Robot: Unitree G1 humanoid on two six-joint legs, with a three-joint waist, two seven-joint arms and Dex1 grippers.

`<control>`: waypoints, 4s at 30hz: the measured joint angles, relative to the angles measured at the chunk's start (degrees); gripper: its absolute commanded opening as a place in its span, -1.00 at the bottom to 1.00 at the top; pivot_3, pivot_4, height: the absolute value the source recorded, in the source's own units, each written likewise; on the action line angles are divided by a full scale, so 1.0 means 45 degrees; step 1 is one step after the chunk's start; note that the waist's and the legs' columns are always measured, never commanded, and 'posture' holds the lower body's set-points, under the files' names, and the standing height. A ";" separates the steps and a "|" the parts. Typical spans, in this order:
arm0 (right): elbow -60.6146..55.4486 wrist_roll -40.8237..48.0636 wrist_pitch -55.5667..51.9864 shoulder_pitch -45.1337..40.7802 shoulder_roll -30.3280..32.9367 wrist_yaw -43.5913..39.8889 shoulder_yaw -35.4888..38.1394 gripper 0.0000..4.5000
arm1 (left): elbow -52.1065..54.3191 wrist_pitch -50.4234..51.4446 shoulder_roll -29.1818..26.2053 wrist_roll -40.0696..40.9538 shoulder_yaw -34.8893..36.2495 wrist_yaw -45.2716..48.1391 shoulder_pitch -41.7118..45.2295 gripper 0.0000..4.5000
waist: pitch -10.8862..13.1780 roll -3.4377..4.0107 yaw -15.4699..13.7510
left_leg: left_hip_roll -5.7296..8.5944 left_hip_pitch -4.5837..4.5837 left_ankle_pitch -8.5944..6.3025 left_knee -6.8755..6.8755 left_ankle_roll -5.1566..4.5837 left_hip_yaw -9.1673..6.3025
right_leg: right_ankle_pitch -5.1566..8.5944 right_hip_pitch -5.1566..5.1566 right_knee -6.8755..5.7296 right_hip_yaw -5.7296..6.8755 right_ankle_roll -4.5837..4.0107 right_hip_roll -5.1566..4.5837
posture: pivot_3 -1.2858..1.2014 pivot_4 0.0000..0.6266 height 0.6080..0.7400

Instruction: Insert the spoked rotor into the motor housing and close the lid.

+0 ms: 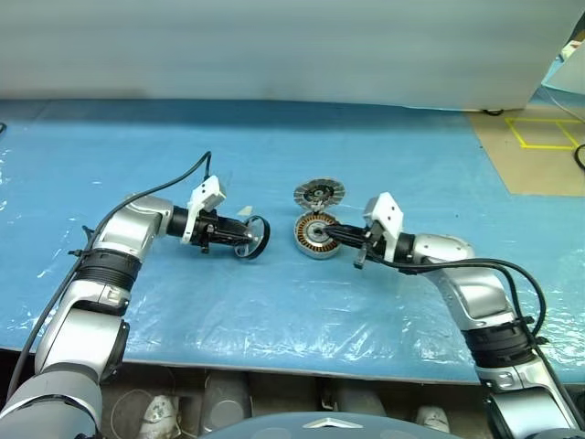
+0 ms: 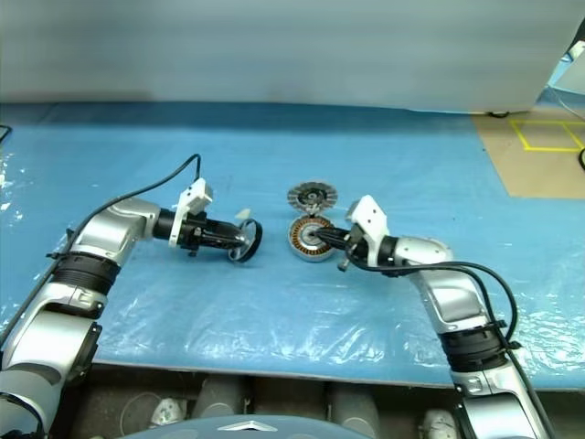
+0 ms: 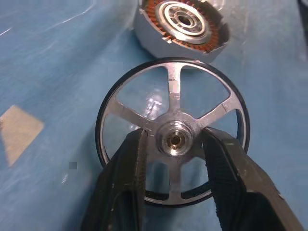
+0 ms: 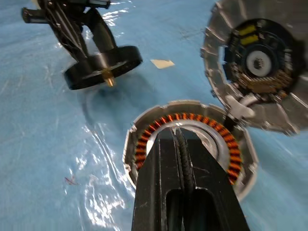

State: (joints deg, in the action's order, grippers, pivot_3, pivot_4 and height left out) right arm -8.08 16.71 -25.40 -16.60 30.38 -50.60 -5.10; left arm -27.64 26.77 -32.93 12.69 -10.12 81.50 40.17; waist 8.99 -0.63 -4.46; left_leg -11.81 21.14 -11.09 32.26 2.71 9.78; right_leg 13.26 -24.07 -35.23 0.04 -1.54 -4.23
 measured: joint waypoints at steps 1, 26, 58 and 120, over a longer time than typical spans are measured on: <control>-0.0002 0.0072 -0.0024 0.0132 0.0163 -0.0010 0.0132 -1.00 | 0.0139 0.0082 0.0114 0.0082 0.0019 -0.0011 -0.0042 -0.17 | 0.0001 0.0000 0.0006 | -0.0001 0.0005 0.0000 -0.0005 0.0000 0.0000 | 0.0000 -0.0003 0.0004 0.0001 0.0000 0.0002 | 0.03 -0.52 1.00; -0.0223 0.0502 -0.0071 0.1078 0.0948 -0.0115 0.0813 -1.00 | 0.0003 -0.0741 0.3028 0.0531 0.0191 -0.1865 0.0949 -0.17 | 0.0004 -0.0004 0.0069 | 0.0002 0.0024 0.0027 -0.0001 -0.0049 -0.0001 | -0.0002 -0.0002 0.0049 0.0002 0.0002 0.0002 | 0.03 -0.52 1.00; -0.0373 0.0502 -0.0016 0.1399 0.0971 0.0069 0.0761 -1.00 | -0.1361 -0.2266 0.3915 -0.0433 -0.0301 -0.2061 0.1570 -0.17 | 0.0004 -0.0005 0.0036 | 0.0001 0.0025 0.0027 0.0003 -0.0052 -0.0002 | -0.0004 0.0002 0.0054 0.0003 0.0004 0.0001 | 0.03 -0.52 1.00; -0.0314 0.0070 0.0461 0.1151 0.0881 0.0319 0.0689 -1.00 | 0.1550 -0.1242 0.5022 0.0173 -0.0771 -0.4481 -0.1073 -0.99 | 0.0004 0.0005 0.0082 | -0.0001 0.0026 0.0026 -0.0013 -0.0057 -0.0011 | -0.0004 0.0016 0.0090 0.0012 0.0004 0.0002 | 0.03 -0.52 1.00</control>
State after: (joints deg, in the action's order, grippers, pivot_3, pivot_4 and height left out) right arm -9.49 17.02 -23.32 -11.41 34.34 -49.16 -2.00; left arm -20.66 21.18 -10.33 13.47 -13.59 61.33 35.34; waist 9.01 -0.61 -4.09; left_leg -11.82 21.26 -10.97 32.20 2.45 9.73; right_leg 13.24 -24.00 -34.83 0.09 -1.52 -4.22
